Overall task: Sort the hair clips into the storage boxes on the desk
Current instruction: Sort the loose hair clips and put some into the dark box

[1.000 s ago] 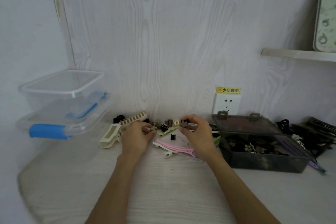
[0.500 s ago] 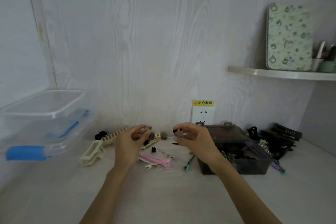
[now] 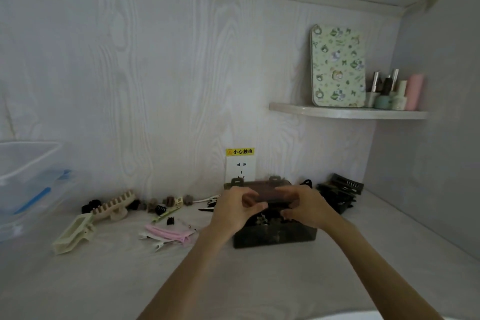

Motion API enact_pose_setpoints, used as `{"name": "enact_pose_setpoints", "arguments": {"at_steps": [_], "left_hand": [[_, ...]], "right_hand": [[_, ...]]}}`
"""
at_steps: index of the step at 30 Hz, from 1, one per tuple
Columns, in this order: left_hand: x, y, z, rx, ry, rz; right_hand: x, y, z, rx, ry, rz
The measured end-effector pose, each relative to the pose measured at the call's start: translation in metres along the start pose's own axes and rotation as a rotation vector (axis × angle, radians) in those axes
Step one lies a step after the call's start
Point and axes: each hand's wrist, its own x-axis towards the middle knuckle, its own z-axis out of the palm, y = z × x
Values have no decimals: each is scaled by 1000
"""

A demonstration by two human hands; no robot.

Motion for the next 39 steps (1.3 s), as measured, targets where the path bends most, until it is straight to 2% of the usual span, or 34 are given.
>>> {"name": "enact_pose_setpoints", "arguments": {"at_steps": [3,6,9,11,13,15,19,21,25,28,32,35,37,39], "left_hand": [[-3,3,0,17,-42,-25],[-11,1,-17,109,16,1],[-24,-24,-44,180,180,-22],[-34,-54,-65,189,338,-86],[-47,-87,-81,200,416,-159],[-61,-121,-93,240,388,-198],[-67,-146,-97,268,176,-126],[-61,-139,-95,309,181,-99],[-60,-138,-93,378,156,-102],[-61,-141,-94,316,162,-192],[-62,-147,-101,158,315,-334],[-65,-147,-107,158,583,-358],[-67,-146,-111,177,682,-381],[-69,-150,-114,201,680,-424]], "right_hand": [[-2,10,-5,4,57,57],[-5,6,-4,5,83,38],[-6,-15,11,17,111,-37],[-2,-36,29,56,130,-90],[4,-56,48,77,120,-126],[16,-77,72,55,72,-163],[45,-114,117,-30,-68,-213],[61,-122,135,-95,-104,-208],[87,-121,175,-194,-69,-160],[94,-118,193,-162,35,-100],[99,-120,195,-116,138,-80],[102,-128,192,-38,276,-198],[108,-132,195,-65,256,-296],[114,-134,202,-158,159,-342]]}}
